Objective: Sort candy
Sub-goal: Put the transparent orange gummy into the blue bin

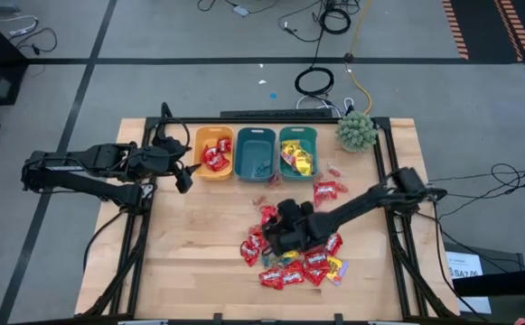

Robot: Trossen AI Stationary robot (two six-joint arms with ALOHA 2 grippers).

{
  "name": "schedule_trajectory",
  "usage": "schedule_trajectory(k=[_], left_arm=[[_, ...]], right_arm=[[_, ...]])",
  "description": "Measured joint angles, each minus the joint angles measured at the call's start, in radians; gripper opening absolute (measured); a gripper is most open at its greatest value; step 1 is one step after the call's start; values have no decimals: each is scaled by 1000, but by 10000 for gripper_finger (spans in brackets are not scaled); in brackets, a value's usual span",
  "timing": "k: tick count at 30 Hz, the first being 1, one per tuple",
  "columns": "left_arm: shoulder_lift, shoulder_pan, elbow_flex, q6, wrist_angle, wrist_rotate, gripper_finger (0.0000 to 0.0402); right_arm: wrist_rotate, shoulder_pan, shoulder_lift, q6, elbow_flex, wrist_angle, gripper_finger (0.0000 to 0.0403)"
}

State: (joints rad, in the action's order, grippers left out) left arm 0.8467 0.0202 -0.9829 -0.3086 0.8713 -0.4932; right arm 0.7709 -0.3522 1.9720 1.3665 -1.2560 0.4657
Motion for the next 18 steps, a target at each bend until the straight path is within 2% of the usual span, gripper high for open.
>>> schedule_trajectory(k=[4, 7, 12, 18], left_arm=[[0, 0, 0, 0, 1, 29, 297], [0, 0, 0, 0, 1, 37, 297], [0, 0, 0, 0, 0, 46, 297], [0, 0, 0, 0, 0, 46, 297]], right_arm=[[154, -4, 92, -37, -1, -149, 224], [227, 9, 162, -113, -1, -237, 224], [239, 34, 251, -119, -2, -336, 224], [224, 39, 239, -191, -2, -364, 224]])
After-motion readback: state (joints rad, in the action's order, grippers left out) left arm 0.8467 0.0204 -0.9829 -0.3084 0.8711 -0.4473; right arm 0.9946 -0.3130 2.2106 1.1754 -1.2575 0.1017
